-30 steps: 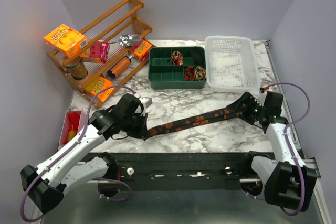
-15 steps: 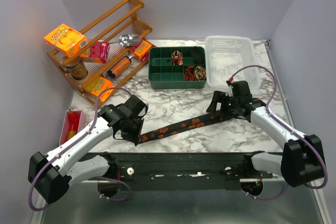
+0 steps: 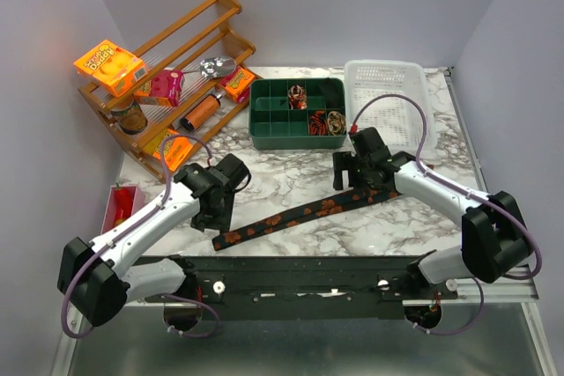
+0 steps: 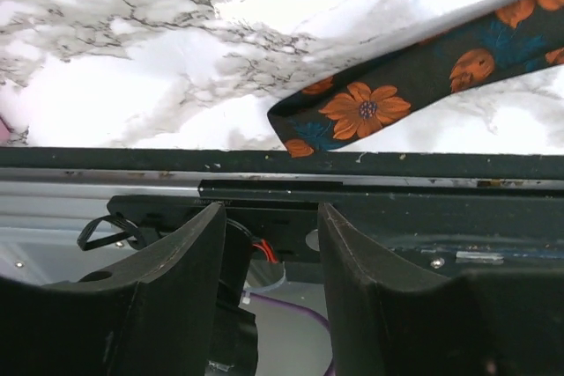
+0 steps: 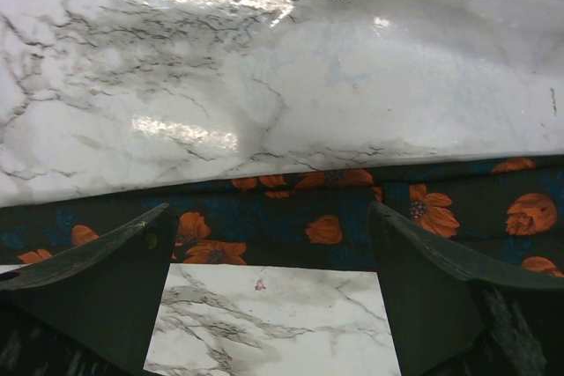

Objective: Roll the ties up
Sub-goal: Place the tie at the center of the board, then flatten out the tie at the center of the board.

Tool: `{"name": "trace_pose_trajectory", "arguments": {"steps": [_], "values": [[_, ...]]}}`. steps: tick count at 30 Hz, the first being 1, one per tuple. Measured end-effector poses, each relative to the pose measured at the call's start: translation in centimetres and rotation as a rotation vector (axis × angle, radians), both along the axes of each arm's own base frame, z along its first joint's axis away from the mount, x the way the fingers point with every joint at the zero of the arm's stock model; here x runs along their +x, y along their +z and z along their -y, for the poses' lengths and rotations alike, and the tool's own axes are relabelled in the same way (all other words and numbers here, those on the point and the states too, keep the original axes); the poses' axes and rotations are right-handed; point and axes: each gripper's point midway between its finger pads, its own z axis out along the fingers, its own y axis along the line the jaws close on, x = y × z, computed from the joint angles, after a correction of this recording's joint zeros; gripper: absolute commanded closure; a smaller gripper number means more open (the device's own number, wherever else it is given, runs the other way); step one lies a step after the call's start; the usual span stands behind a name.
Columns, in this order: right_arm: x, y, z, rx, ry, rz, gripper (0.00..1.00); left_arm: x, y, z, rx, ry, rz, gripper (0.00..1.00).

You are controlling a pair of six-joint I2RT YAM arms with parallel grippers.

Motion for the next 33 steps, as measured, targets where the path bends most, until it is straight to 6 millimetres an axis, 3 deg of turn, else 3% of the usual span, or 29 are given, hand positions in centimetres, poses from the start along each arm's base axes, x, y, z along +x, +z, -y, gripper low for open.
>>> {"name": "trace_pose_trajectory", "arguments": {"steps": [3,4,10,13,16,22,33], "values": [[-0.2,-0.6,0.7,-0.037,-0.014,-0.017,0.04,0.6,0.4,0.5,-0.032,0.006,0.039,0.54],[-0.3,-0.7,0.9,-0.047,-0.018,-0.022,0.04,0.7,0.5,0.8,-0.051,0.005,0.05,0.66],[-0.5,-2.0,1.4,-0.086,-0.03,-0.057,0.05,1.1,-0.6,6.1,-0.227,-0.077,0.081,1.0],[-0.6,-2.5,1.6,-0.098,-0.032,-0.072,0.04,0.3,-2.6,9.2,-0.264,-0.137,0.039,1.0],[-0.8,-3.1,1.8,-0.114,-0.038,-0.09,0.04,-0.4,-4.8,10.8,-0.276,-0.159,-0.006,1.0],[-1.5,-3.7,2.7,-0.156,-0.072,-0.124,0.04,-1.1,-7.7,10.3,-0.222,-0.126,-0.057,1.0],[-2.8,-4.7,4.0,-0.205,-0.139,-0.189,0.04,-0.6,-8.8,9.2,-0.107,-0.096,-0.086,1.0]]}}
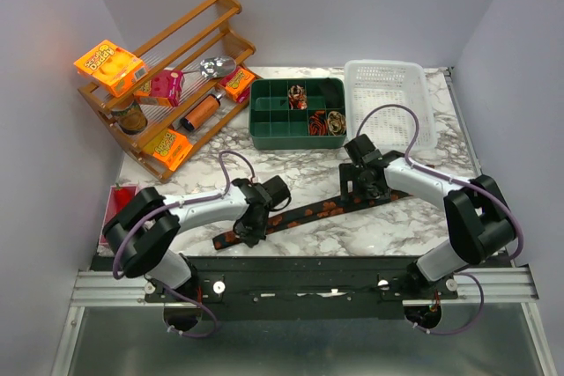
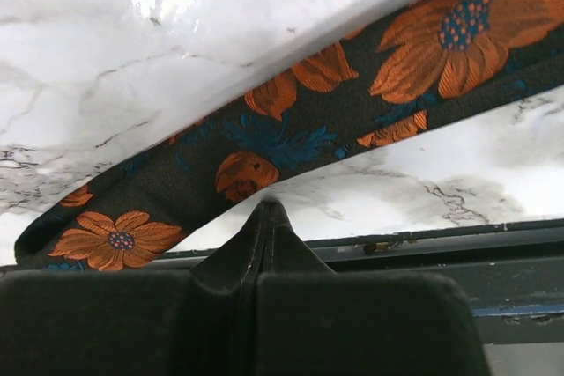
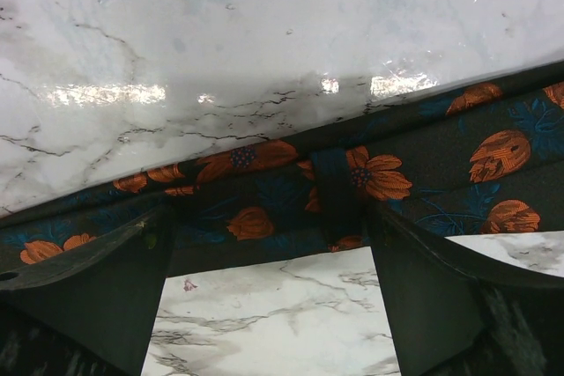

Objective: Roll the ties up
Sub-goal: Flatten out the tie at the center of the board.

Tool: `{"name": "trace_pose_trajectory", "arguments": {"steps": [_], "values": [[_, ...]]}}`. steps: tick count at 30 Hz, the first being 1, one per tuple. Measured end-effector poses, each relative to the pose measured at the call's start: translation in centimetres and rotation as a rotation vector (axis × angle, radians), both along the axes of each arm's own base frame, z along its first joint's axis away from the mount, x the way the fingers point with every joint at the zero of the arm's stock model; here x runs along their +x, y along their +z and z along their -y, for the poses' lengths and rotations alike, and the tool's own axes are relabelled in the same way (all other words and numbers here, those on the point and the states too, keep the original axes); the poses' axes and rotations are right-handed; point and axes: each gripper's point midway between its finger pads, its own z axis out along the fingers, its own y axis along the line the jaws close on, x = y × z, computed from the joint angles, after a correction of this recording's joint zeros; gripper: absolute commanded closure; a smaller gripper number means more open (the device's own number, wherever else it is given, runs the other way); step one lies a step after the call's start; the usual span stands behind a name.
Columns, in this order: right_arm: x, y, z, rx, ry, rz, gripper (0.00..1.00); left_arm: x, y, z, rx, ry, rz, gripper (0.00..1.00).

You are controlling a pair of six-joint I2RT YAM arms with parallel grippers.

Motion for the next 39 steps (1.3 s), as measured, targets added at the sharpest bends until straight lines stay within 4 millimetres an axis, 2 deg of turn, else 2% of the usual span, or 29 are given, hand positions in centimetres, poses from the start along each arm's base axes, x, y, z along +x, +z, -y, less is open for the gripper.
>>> {"name": "trace_pose_trajectory", "arguments": {"steps": [6,17,22,26,27,28,30,31,36,37,39], "values": [[-0.1,0.0,0.0,0.002,-0.016,-0.003,0.04,0.8,0.0,-0.4,0.053,0.003,-0.024,1.0],[-1.6,0.0,0.7,0.0,-0.043,-0.025,0.04,6.9,0.3,-2.2,0.166,0.001,0.08,1.0],[-2.2,0.3,1.1,-0.009,-0.046,-0.043,0.03,8.4,0.8,-2.7,0.175,-0.003,0.113,1.0],[-2.7,0.7,1.3,-0.013,-0.051,-0.051,0.04,9.1,1.1,-2.0,0.141,-0.032,0.122,0.98],[-2.7,1.1,1.3,-0.011,-0.052,-0.048,0.04,9.1,1.1,-1.6,0.123,-0.041,0.123,0.95],[-2.6,1.5,1.2,-0.006,-0.053,-0.041,0.03,9.1,1.3,-1.2,0.099,-0.05,0.124,0.84],[-2.0,2.9,0.9,0.012,-0.052,-0.009,0.03,9.0,2.1,-0.4,0.04,-0.068,0.128,0.74],[-1.6,3.7,0.7,0.025,-0.052,0.011,0.03,9.0,2.9,0.2,-0.003,-0.075,0.141,0.66],[0.2,7.3,-0.6,0.092,-0.02,0.108,0.03,9.7,7.6,2.3,-0.246,-0.071,0.232,0.44],[0.4,7.7,-0.9,0.106,-0.004,0.121,0.03,10.1,8.6,2.4,-0.302,-0.052,0.258,0.36],[0.4,8.2,-1.5,0.134,0.03,0.135,0.03,11.0,9.8,1.6,-0.389,0.005,0.296,0.31]]}}
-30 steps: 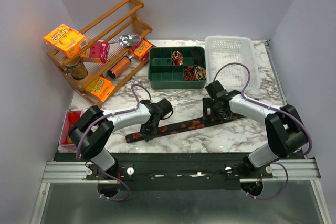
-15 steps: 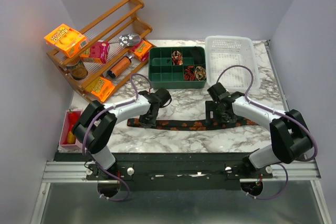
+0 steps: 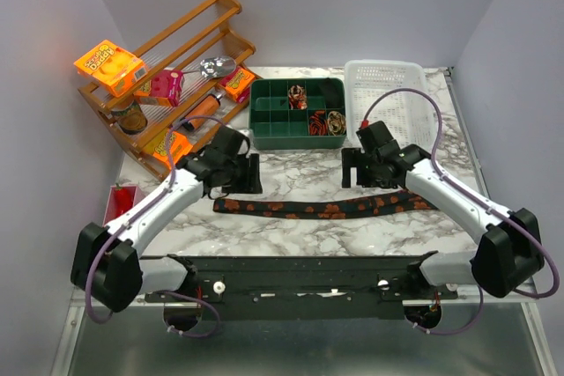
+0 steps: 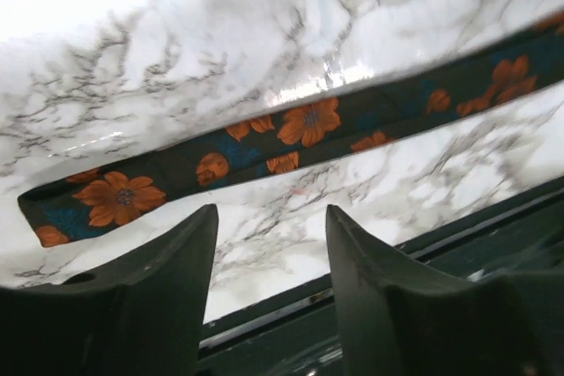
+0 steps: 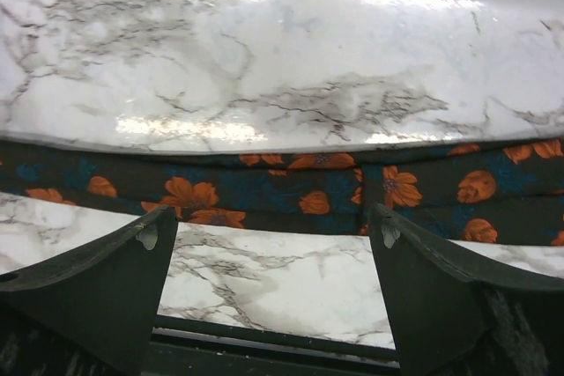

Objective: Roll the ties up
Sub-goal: Flatten out the tie at the center of the board.

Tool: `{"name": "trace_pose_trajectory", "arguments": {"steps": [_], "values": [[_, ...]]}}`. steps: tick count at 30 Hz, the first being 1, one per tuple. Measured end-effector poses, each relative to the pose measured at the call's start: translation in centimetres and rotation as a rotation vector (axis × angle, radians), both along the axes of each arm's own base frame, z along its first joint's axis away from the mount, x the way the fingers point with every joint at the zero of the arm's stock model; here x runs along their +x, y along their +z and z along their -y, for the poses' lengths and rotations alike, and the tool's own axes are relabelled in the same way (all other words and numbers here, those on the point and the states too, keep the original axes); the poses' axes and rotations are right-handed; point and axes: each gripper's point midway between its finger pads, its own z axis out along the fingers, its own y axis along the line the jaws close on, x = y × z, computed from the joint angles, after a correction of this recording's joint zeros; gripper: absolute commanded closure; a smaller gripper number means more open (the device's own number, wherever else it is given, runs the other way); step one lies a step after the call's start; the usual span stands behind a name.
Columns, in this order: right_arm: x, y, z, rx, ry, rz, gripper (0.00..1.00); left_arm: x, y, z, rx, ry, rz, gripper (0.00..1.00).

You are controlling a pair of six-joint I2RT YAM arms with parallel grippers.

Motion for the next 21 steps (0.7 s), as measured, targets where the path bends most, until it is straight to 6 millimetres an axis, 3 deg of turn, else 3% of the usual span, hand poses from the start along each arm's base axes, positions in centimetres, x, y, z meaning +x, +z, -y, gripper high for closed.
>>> {"name": "trace_pose_trajectory", "arguments": {"steps": [5,8,13,21], "values": [[0.0,0.4,-2.2,0.055,0.097,0.019,0.03,1.6,0.4,-3.8,-0.082,0.172,0.022,0.3],[-0.1,0.2,-4.0,0.065,0.154,0.008,0.03,1.5,-0.8,-6.6,-0.1,0.29,-0.011,0.3],[-0.4,-0.4,-8.7,0.084,0.275,-0.013,0.04,0.8,-2.8,-11.4,-0.116,0.515,-0.064,0.35],[-1.1,-0.3,-17.2,0.172,0.456,-0.033,0.08,0.9,-3.8,-13.4,-0.191,0.697,-0.04,0.41]]}}
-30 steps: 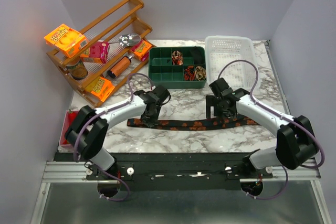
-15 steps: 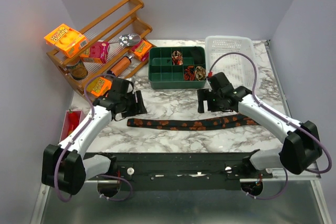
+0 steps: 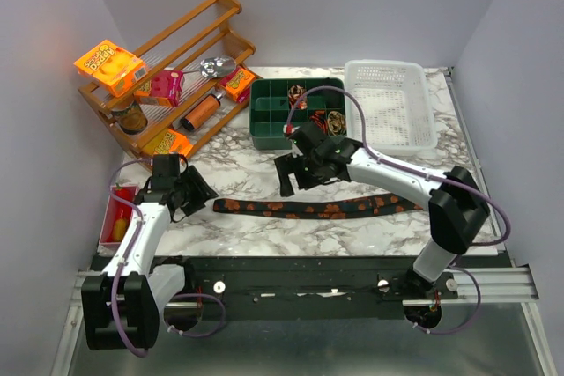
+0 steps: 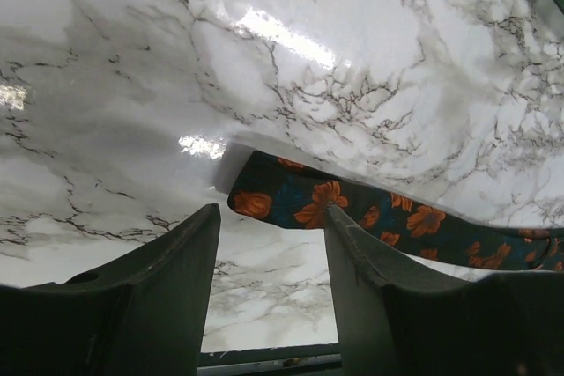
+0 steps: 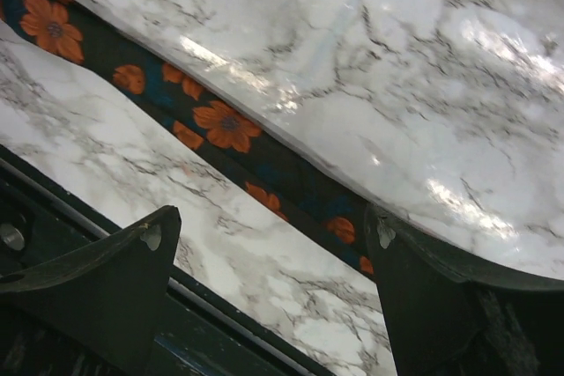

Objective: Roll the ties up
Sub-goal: Flatten out the tie at the center of the board.

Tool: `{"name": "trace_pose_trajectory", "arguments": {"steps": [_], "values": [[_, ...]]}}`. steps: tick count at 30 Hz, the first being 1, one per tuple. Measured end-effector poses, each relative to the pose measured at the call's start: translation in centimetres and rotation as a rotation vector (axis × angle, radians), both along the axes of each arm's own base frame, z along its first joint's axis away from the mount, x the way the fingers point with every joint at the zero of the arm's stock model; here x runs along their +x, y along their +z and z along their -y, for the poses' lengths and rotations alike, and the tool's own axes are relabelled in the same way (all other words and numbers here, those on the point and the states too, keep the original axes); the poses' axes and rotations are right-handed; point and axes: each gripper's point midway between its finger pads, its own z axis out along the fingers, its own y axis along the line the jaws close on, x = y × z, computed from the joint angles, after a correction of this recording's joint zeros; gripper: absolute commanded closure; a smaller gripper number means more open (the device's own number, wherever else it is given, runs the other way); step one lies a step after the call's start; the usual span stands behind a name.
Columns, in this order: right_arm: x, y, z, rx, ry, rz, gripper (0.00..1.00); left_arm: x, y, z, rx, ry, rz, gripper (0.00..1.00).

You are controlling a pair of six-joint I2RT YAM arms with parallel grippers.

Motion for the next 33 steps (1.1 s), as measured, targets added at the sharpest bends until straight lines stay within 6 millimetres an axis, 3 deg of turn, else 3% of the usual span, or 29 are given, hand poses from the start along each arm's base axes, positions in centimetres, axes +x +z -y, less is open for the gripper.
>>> {"name": "trace_pose_trajectory", "arguments": {"steps": [4,9,21,25,33], "values": [[0.5,-0.4,-2.2,0.01,0.032,0.004,0.09,-0.8,-1.8,0.1,-0.027,0.04,-0.022,0.41],[0.4,-1.5,-2.0,-0.029,0.045,0.007,0.09,-0.8,-2.2,0.2,-0.043,0.065,-0.014,0.41],[-1.8,-7.7,3.1,-0.265,-0.011,-0.031,0.09,0.7,-1.3,0.0,-0.049,0.078,0.058,0.4],[-2.0,-8.4,4.4,-0.312,-0.056,-0.031,0.09,1.1,-1.1,0.0,-0.05,0.077,0.075,0.4],[-1.9,-8.4,5.0,-0.317,-0.108,-0.009,0.07,1.2,-1.9,0.3,-0.063,0.061,0.107,0.4]]}}
